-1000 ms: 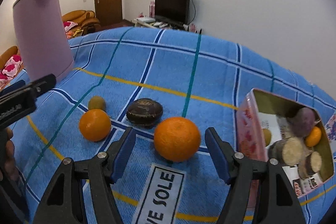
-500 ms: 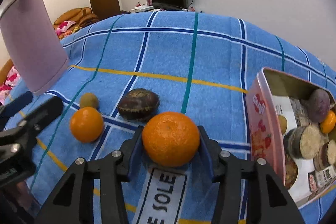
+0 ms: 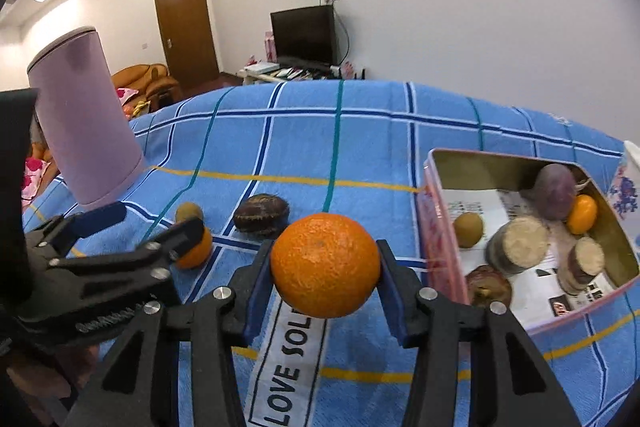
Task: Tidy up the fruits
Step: 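Grasp a smaller orange with the left tool, then carry both held oranges over the pink tin box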
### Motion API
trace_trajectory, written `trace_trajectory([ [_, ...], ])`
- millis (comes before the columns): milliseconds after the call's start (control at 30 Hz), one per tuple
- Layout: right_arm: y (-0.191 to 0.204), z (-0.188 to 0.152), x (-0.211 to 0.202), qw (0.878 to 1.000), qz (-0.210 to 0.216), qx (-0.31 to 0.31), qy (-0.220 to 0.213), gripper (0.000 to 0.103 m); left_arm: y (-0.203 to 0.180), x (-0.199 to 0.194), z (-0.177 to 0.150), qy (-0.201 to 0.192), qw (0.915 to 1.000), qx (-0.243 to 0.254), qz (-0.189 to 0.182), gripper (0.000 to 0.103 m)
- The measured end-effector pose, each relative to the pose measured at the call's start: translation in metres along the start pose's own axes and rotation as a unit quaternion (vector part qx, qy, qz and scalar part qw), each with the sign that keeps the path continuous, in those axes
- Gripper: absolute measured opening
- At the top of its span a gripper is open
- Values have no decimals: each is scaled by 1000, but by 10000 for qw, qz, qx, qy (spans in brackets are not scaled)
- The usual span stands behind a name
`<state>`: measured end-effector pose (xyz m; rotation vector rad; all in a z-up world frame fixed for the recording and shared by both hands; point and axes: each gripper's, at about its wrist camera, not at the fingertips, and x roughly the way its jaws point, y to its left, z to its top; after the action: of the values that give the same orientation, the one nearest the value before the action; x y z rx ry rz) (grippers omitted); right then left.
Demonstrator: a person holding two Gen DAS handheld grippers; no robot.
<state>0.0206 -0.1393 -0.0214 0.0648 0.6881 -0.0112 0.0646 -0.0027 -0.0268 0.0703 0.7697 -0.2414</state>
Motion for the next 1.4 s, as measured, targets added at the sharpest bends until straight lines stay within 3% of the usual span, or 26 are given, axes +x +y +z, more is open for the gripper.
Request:
trace_trajectory([
  [200, -6, 0, -6, 9999, -68, -8, -95, 50, -12, 25, -2, 709, 9973, 184, 28, 69],
  [300, -6, 0, -5, 10000, -33, -19, -90, 50, -12, 27, 0, 697, 9974, 177, 20, 64],
  [367, -6, 0, -5, 10000, -24, -39, -88, 50, -13, 26, 0, 685, 9974, 211, -92, 55],
  [433, -5, 0, -6, 9999, -31, -54, -102, 50, -13, 24, 0, 655, 9975, 218, -156, 39],
  [600, -1, -1, -10, 9996, -63, -112, -234, 50, -5, 16, 1, 475, 9984, 41, -311, 39],
  [767, 4, 0, -18, 9982, -131, -211, -550, 50, 4, -14, -4, -264, 9996, -136, -17, 39],
  [967, 8, 0, -28, 9947, -344, -350, -906, 51, 7, -36, -3, -909, 9950, -101, 404, 39],
  [1400, 15, -3, -34, 9924, -412, -497, -1044, 51, 5, -45, -6, -1231, 9905, -133, 606, 39],
])
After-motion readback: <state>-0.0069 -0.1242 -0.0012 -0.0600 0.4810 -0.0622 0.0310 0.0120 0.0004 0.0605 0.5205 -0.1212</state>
